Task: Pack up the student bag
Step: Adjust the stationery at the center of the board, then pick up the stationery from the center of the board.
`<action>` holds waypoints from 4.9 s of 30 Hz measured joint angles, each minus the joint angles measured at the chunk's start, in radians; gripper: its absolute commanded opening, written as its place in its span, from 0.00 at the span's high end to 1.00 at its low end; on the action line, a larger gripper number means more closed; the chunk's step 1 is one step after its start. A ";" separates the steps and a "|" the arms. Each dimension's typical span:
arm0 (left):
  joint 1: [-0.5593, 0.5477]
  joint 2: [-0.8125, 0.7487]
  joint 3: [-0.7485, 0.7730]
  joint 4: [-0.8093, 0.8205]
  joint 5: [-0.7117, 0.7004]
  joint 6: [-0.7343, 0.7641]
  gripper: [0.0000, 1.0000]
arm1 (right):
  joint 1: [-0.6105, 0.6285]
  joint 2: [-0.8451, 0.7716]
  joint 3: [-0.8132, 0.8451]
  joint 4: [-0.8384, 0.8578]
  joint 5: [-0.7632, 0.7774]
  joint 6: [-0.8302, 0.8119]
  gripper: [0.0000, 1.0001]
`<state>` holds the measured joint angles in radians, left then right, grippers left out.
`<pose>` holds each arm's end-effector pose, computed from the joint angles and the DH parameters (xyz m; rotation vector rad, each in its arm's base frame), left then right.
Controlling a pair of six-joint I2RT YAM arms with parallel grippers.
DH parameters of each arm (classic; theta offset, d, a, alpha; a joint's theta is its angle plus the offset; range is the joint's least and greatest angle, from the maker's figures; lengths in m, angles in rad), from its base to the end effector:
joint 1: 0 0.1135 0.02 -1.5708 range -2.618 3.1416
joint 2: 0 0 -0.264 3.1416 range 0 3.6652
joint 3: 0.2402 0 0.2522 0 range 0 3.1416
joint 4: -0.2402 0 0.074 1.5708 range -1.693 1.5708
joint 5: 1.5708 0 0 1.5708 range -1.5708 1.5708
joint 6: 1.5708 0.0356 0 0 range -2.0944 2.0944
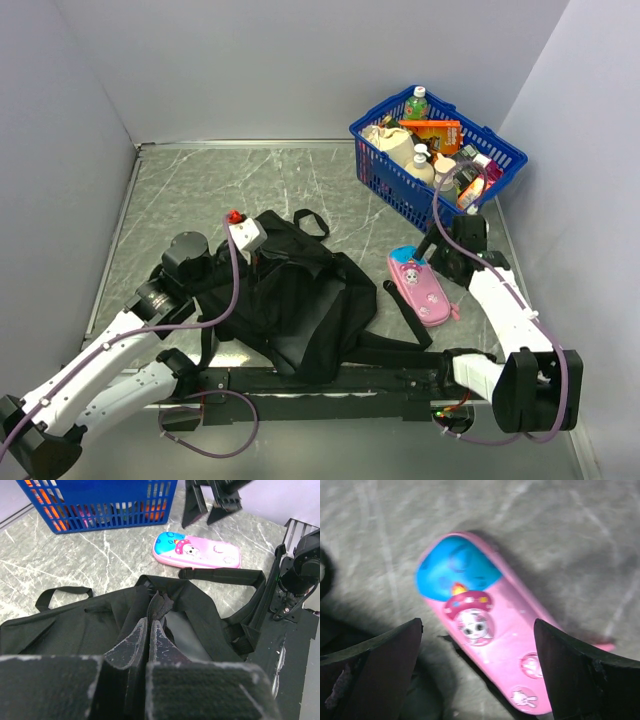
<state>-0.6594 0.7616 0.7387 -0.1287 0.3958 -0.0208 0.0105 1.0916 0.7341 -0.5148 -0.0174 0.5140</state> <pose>0.1345 -0.1216 0.3339 0.8397 1.5748 -0.8364 0.2192 0.0029 0.2343 0.6051 2.3839 0.2529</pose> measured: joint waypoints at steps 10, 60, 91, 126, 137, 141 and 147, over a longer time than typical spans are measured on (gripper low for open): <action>0.012 0.008 0.005 0.005 0.018 -0.003 0.99 | 0.050 -0.132 -0.220 0.030 0.158 0.155 0.00; 0.027 0.050 0.023 0.040 0.059 -0.029 0.99 | 0.351 -0.349 -0.456 0.332 -0.265 0.345 0.00; 0.042 0.047 0.023 0.058 0.063 -0.047 0.99 | 0.554 0.192 -0.098 0.399 -0.357 0.115 0.00; 0.050 0.023 0.023 0.045 0.063 -0.046 0.99 | 0.326 0.296 0.069 0.283 -0.297 -0.077 0.00; 0.054 0.021 0.023 0.035 0.063 -0.043 0.99 | 0.324 0.525 0.046 0.475 -0.495 -0.055 0.00; 0.054 0.021 0.023 0.035 0.063 -0.043 0.99 | 0.323 0.567 0.051 0.546 -0.552 -0.041 0.00; 0.055 0.021 0.023 0.034 0.063 -0.043 0.99 | 0.312 0.592 -0.030 0.768 -0.679 0.035 0.00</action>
<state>-0.6044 0.7826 0.7616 -0.0944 0.4591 -0.0639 0.3222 1.6836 0.7040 0.2531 -0.6964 0.5488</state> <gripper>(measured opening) 0.040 0.997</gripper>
